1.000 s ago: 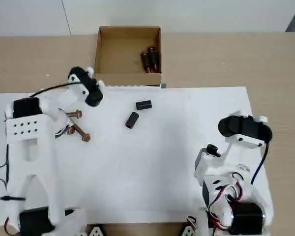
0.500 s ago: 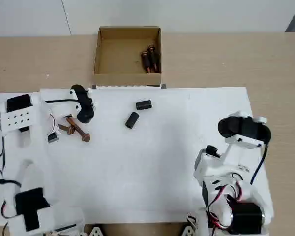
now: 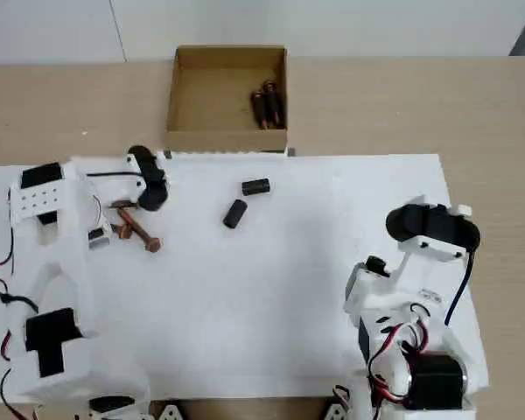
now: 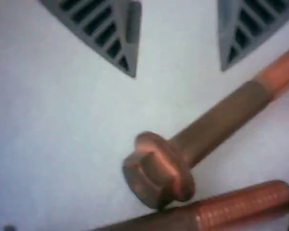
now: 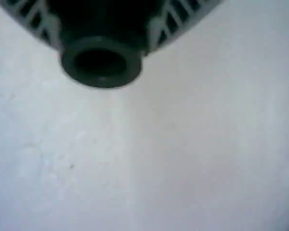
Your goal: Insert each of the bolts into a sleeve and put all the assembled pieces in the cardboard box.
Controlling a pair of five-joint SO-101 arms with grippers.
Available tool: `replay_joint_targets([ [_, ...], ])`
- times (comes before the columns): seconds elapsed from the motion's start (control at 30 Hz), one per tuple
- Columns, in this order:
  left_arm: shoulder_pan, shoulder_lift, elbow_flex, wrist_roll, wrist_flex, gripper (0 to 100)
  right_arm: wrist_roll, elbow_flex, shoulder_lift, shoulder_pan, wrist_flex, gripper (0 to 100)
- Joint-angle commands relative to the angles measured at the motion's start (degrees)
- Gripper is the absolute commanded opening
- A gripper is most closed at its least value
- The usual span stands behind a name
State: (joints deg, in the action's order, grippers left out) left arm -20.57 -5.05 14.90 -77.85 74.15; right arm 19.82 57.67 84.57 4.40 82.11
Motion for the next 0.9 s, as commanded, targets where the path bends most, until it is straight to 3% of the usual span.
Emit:
replay_joint_targets([
  [0.0,0.35,-0.62,-4.26,-13.8,-1.49,11,-0.44,-0.35,-0.22,-0.48,-1.36,0.3],
  [0.33,4.48,-1.23,-5.49,-13.63,2.11,11,-0.35,-0.35,-0.31,-0.48,-1.45,0.3],
  [0.87,4.31,-1.41,-2.51,-13.63,2.37,10,-0.35,-0.35,-0.31,-0.48,-1.45,0.3],
])
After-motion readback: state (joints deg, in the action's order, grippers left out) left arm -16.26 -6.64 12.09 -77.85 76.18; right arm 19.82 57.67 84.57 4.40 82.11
